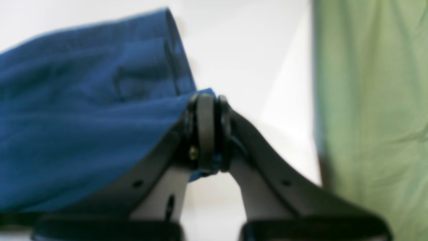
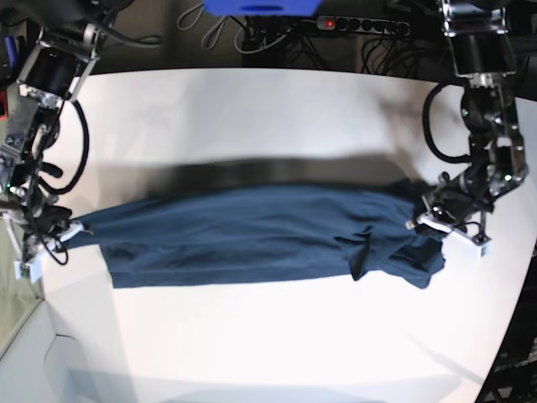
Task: Layout the t-shirt on the table in an organized manner, then fold the t-shirt properly
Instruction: 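Lift the shirt edge with both grippers and shake it out flat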
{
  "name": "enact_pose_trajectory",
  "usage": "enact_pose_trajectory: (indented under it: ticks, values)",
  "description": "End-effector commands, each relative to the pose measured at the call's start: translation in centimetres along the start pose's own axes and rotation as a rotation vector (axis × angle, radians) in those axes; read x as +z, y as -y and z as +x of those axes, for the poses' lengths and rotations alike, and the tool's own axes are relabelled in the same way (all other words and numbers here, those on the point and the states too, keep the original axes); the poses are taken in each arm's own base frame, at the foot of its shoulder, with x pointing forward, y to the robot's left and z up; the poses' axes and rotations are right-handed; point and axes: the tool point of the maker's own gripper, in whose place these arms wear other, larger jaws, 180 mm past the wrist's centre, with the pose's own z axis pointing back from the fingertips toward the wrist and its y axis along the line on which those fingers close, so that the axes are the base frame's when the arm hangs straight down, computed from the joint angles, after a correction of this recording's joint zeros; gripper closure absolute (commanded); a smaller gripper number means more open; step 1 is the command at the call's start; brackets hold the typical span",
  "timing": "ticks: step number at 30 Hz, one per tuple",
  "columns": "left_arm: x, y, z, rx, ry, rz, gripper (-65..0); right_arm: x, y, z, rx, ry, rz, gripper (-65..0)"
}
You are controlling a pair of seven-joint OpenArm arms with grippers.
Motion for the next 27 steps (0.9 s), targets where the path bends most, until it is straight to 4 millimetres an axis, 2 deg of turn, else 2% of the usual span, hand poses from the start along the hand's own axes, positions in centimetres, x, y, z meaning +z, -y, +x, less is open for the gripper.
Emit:
enact_pose_trajectory:
  ticks: [1, 5, 8, 13, 18, 20, 25, 27]
  values:
    - [1.2, -0.4, 0.4, 0.001, 0.0, 0.006, 0.0, 0.5, 0.7, 1.8, 0.012, 0.055, -0.016, 0.0]
    - [3.7, -0.5, -2.0, 0.019, -0.102, -0.009, 0.0, 0.5, 0.7, 1.8, 0.012, 0.053, -0.016, 0.0]
    - [5.4, -1.6, -4.5, 0.033, -0.189, 0.016, 0.0, 0.5, 0.7, 1.7, 0.012, 0.052, -0.016, 0.0]
    - [8.0, -2.8, -6.5, 0.017, -0.236, 0.064, 0.0, 0.5, 0.7, 1.7, 0.012, 0.052, -0.016, 0.0]
    - [8.5, -3.5, -9.4, 0.034, -0.302, 0.084, 0.0, 0.5, 0.7, 1.7, 0.011, 0.052, -0.015, 0.0]
    - [8.7, -3.7, -10.7, 0.04, -0.337, 0.089, 0.0, 0.5, 0.7, 0.7, 0.015, 0.03, -0.014, 0.0]
    - [8.2, -2.2, -13.6, -0.005, -0.432, 0.055, 0.0, 0.5, 0.7, -1.0, 0.023, -0.005, -0.014, 0.0]
    - [8.1, -1.5, -15.1, -0.026, -0.48, 0.037, 0.0, 0.7, 0.7, -1.8, 0.027, -0.018, -0.013, -2.5]
